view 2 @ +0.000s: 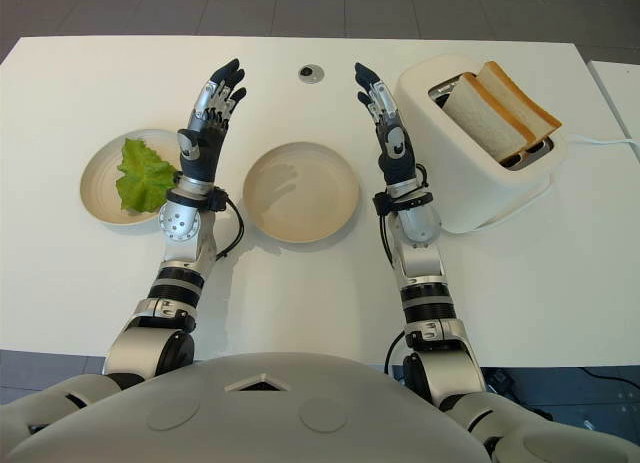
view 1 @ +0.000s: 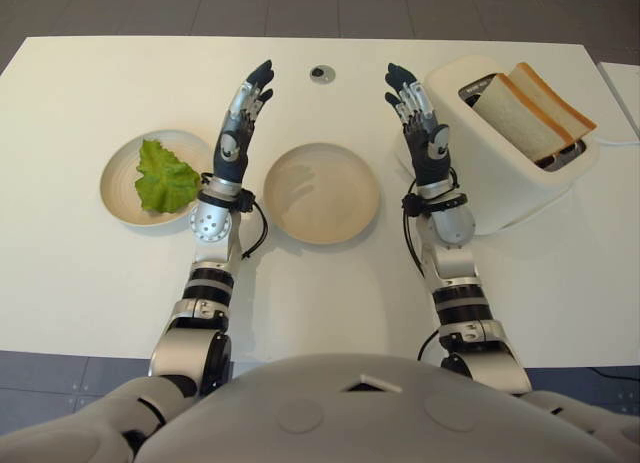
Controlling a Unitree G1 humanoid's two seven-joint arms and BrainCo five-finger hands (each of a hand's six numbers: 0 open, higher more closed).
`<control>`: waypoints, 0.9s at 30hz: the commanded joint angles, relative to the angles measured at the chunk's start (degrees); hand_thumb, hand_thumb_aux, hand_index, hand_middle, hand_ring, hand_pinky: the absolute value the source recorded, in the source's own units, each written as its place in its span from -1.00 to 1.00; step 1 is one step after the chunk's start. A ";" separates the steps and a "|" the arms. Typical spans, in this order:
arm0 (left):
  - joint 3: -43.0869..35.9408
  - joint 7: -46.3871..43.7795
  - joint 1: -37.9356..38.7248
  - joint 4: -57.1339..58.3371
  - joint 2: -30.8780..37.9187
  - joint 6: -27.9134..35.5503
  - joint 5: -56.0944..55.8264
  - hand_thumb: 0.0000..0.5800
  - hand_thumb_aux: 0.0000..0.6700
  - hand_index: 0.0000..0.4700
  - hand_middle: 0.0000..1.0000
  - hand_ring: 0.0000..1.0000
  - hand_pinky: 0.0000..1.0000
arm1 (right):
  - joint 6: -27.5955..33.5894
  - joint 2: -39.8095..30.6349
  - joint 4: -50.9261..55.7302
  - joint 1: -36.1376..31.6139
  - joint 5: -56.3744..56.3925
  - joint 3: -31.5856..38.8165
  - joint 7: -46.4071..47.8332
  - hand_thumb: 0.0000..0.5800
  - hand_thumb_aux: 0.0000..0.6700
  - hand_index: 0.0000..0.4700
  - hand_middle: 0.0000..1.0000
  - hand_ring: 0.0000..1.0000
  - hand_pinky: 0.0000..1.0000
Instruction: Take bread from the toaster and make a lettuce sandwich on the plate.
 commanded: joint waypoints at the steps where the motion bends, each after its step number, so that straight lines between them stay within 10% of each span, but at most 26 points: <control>1: -0.55 0.52 -0.16 0.68 0.13 -0.78 1.94 -1.00 -1.00 -1.00 -1.00 -1.00 -1.00 | 0.28 0.26 -0.19 -0.15 0.00 -0.01 -0.17 -1.00 -1.00 -1.00 -1.00 -1.00 -1.00; 6: -1.01 0.00 0.18 -0.05 -0.12 -0.41 1.12 -1.00 -1.00 -1.00 -1.00 -1.00 -1.00 | 0.01 0.37 0.21 -0.43 -0.40 0.07 -0.42 -1.00 -1.00 -1.00 -1.00 -1.00 -1.00; 8: -1.18 -0.64 0.28 -0.84 0.07 -0.25 0.34 -1.00 -1.00 -1.00 -1.00 -1.00 -1.00 | 3.70 -2.59 -16.21 2.59 5.18 -1.43 0.91 -1.00 -1.00 -1.00 -1.00 -1.00 -1.00; 15: -1.24 -0.52 0.75 -1.02 -0.47 -0.19 0.24 -1.00 -1.00 -1.00 -1.00 -1.00 -1.00 | 14.27 -19.87 -43.43 9.38 23.17 -28.88 0.15 -1.00 -1.00 -1.00 -1.00 -1.00 -1.00; 21: -1.03 -0.54 0.96 -0.88 -0.28 -0.22 -0.04 -1.00 -1.00 -1.00 -1.00 -1.00 -1.00 | 15.50 -29.50 -32.92 13.32 5.07 -44.54 -2.51 -1.00 -1.00 -1.00 -1.00 -1.00 -1.00; 27: -1.00 -0.36 0.45 0.25 -0.58 -0.60 0.12 -1.00 -1.00 -1.00 -1.00 -1.00 -1.00 | 17.57 -37.57 -12.26 14.12 -21.61 -35.06 -7.53 -1.00 -1.00 -1.00 -1.00 -1.00 -1.00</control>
